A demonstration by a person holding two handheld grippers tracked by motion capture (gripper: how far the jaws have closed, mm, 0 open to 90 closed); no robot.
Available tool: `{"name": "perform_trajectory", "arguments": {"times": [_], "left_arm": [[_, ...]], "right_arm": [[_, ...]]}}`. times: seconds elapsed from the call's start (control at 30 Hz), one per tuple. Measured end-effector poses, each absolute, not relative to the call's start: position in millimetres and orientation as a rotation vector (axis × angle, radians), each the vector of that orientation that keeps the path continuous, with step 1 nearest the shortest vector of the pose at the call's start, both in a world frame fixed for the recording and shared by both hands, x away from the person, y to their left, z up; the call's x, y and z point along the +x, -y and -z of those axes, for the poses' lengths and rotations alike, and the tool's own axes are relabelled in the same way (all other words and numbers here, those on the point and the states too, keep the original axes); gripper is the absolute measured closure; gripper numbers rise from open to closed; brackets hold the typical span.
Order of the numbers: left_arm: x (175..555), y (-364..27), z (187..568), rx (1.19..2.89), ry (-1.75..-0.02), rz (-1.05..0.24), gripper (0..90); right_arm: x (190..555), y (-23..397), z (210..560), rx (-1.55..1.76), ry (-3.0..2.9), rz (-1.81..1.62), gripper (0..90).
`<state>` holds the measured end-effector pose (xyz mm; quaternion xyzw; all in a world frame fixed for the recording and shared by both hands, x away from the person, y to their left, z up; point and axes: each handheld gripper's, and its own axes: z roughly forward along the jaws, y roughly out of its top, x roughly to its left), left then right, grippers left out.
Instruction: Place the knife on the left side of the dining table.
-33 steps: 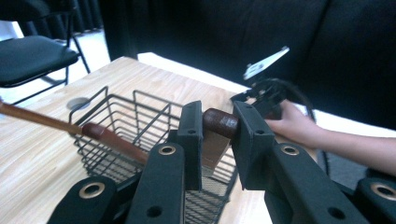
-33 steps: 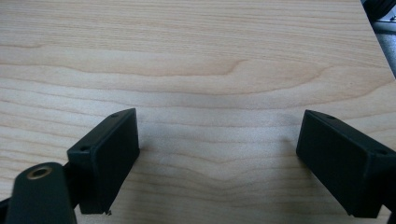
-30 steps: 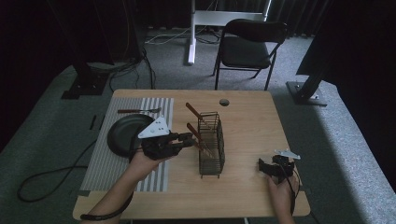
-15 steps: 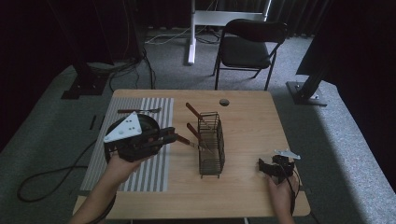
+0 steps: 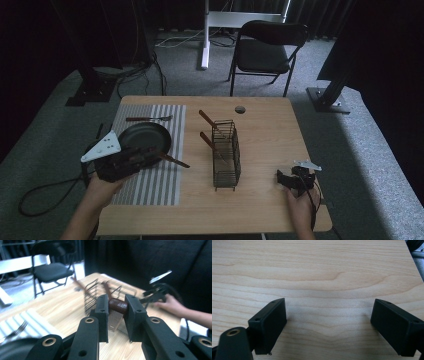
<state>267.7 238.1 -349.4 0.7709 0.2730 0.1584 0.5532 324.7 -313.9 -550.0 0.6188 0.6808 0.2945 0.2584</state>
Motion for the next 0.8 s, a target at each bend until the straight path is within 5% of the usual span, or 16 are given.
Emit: {"name": "perform_trajectory", "arguments": {"times": [0.8], "left_arm": [[272.1,-297.1,425.1,1.804,-0.883,-0.233,74.9]], "right_arm": [[324.6,313.8,549.9,1.68,-1.845,-0.797,12.3]]}}
